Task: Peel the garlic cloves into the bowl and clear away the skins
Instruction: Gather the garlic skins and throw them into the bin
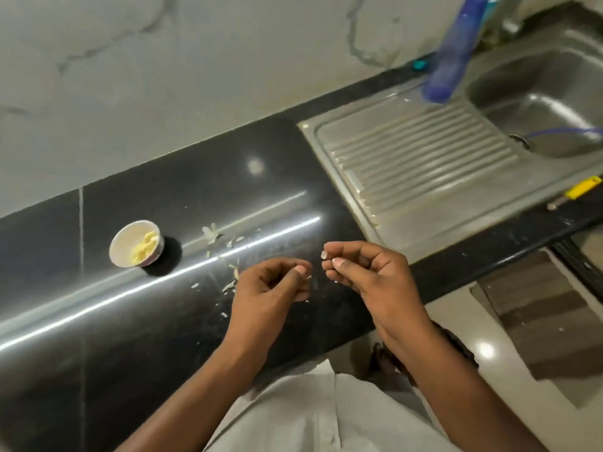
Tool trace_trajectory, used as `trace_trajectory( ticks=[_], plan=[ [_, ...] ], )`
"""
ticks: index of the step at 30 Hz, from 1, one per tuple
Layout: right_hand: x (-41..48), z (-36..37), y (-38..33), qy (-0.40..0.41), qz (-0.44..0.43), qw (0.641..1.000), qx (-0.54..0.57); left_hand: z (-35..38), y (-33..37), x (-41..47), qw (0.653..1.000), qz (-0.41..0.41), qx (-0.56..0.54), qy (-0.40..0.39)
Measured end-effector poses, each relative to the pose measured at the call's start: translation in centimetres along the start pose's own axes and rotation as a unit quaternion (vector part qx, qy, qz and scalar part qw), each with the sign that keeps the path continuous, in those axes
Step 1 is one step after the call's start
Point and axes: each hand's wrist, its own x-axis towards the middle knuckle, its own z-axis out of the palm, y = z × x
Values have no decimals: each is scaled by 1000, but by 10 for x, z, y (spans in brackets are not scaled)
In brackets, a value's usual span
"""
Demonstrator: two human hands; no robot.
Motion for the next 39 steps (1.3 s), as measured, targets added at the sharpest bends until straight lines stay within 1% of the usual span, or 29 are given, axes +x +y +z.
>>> trace_trajectory(
  ticks=[5,8,10,12,14,17,19,21,23,26,30,32,33,34,35,38,39],
  plan=[
    [19,58,11,-94,19,990,-99,-50,-17,-8,994,-8,-1,108],
    [32,91,23,-151,28,974,-169,-76,-30,-11,987,-26,-2,159],
    [46,108,31,-178,4,957,-230,-90,-40,-10,981,-29,25,192],
    [66,129,40,-208,-45,928,-307,-108,-52,-9,970,-32,78,228],
    [89,154,47,-239,-118,878,-398,-124,-62,-10,958,-44,136,250],
    [129,190,60,-272,-222,781,-517,-143,-77,-16,947,-56,183,258],
    [154,211,68,-286,-238,718,-589,-152,-84,-22,945,-69,195,255],
    [171,223,79,-303,-222,671,-640,-158,-92,-29,943,-89,203,247],
    [174,228,88,-322,-221,628,-672,-162,-99,-33,943,-102,206,241],
    [156,217,95,-366,-249,586,-679,-165,-101,-29,940,-106,227,232],
    [116,166,95,-450,-290,509,-674,-163,-98,-9,937,-95,282,181],
    [105,139,93,-476,-301,483,-670,-160,-98,6,934,-91,311,148],
    [104,127,92,-481,-312,476,-667,-157,-98,13,933,-91,322,130],
    [104,117,90,-477,-326,479,-661,-152,-98,18,933,-89,329,116],
    [107,112,87,-461,-334,500,-653,-147,-98,22,933,-83,335,103],
    [125,112,75,-361,-296,607,-643,-126,-96,30,937,-51,341,56],
    [133,119,71,-331,-284,631,-641,-120,-95,29,940,-44,337,36]
  ],
)
